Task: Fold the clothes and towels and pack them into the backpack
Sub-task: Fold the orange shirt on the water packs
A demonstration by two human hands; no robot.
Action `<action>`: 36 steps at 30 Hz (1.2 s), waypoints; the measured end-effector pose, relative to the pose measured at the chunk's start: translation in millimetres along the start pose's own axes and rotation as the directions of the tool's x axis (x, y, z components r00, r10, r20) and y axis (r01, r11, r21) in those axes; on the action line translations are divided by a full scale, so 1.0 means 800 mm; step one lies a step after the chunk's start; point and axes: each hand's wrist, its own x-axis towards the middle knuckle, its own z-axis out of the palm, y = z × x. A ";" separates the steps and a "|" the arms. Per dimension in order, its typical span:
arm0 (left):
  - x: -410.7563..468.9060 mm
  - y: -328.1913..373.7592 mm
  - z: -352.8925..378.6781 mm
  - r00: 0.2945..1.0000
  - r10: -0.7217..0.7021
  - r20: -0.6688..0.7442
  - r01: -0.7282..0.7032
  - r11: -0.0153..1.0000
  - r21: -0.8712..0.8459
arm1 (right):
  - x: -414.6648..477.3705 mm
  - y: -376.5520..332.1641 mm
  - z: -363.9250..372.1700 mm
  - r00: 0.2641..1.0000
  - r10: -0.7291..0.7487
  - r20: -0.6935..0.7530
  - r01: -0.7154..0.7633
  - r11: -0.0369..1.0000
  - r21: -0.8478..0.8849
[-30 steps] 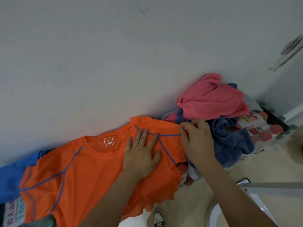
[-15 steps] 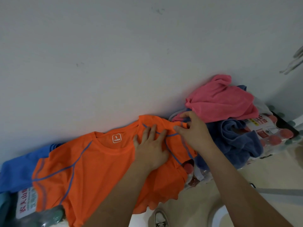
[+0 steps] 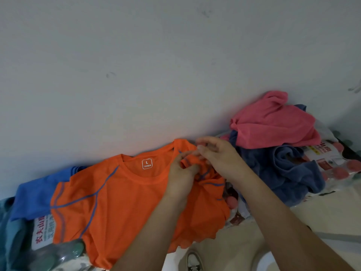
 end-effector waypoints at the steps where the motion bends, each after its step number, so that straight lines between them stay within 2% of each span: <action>1: 0.003 0.004 -0.005 0.998 -0.050 -0.040 0.049 0.999 -0.022 | -0.006 0.002 -0.007 0.997 -0.065 -0.049 0.059 0.990 -0.125; 3: 0.010 0.011 -0.015 0.992 -0.097 -0.082 0.095 0.995 -0.027 | -0.028 0.011 -0.022 0.993 -0.091 -0.074 0.066 0.956 -0.285; 6: 0.026 0.013 -0.027 0.985 -0.127 -0.119 0.135 0.989 0.062 | -0.069 0.049 -0.020 0.999 0.037 0.010 -0.029 0.899 -0.437; 9: 0.039 0.011 -0.033 0.987 -0.095 -0.129 0.115 0.981 0.157 | -0.094 0.089 0.009 0.996 0.019 -0.092 -0.073 0.778 -0.624; 11: 0.042 0.013 -0.033 0.995 -0.055 -0.077 0.072 0.968 0.240 | -0.104 0.098 0.028 0.980 -0.101 -0.171 -0.065 0.651 -0.756; 13: 0.044 0.016 -0.032 0.999 -0.038 0.021 0.027 0.919 0.393 | -0.111 0.103 0.041 0.926 -0.320 -0.199 0.026 0.580 -0.814; 14: 0.046 0.017 -0.031 0.997 -0.032 0.071 -0.005 0.883 0.470 | -0.112 0.108 0.045 0.888 -0.410 -0.208 0.072 0.572 -0.817; 16: 0.049 0.021 -0.028 0.990 -0.002 0.138 -0.076 0.827 0.557 | -0.113 0.117 0.051 0.839 -0.496 -0.224 0.130 0.583 -0.802; 22: 0.072 0.035 -0.027 0.990 0.055 0.127 -0.122 0.783 0.610 | -0.105 0.143 0.049 0.761 -0.628 -0.161 0.258 0.521 -0.814; 25: 0.082 0.039 -0.020 0.980 0.020 0.199 -0.147 0.745 0.651 | -0.100 0.148 0.045 0.710 -0.700 -0.076 0.371 0.463 -0.805; 27: 0.081 0.039 -0.015 0.951 -0.008 0.308 -0.211 0.711 0.671 | -0.097 0.147 0.043 0.703 -0.711 -0.017 0.421 0.435 -0.796; 30: 0.083 0.026 -0.020 0.885 -0.001 0.465 -0.388 0.549 0.740 | -0.094 0.147 0.041 0.719 -0.693 0.046 0.461 0.427 -0.778; 32: 0.085 0.022 -0.021 0.902 0.056 0.428 -0.389 0.536 0.749 | -0.092 0.149 0.040 0.721 -0.689 0.069 0.482 0.427 -0.765; 34: 0.083 0.028 -0.019 0.936 0.139 0.322 -0.339 0.594 0.730 | -0.091 0.149 0.039 0.728 -0.680 0.083 0.490 0.432 -0.757; 36: 0.074 0.041 -0.026 0.919 0.225 0.323 -0.391 0.612 0.687 | -0.090 0.149 0.037 0.737 -0.671 0.078 0.489 0.450 -0.747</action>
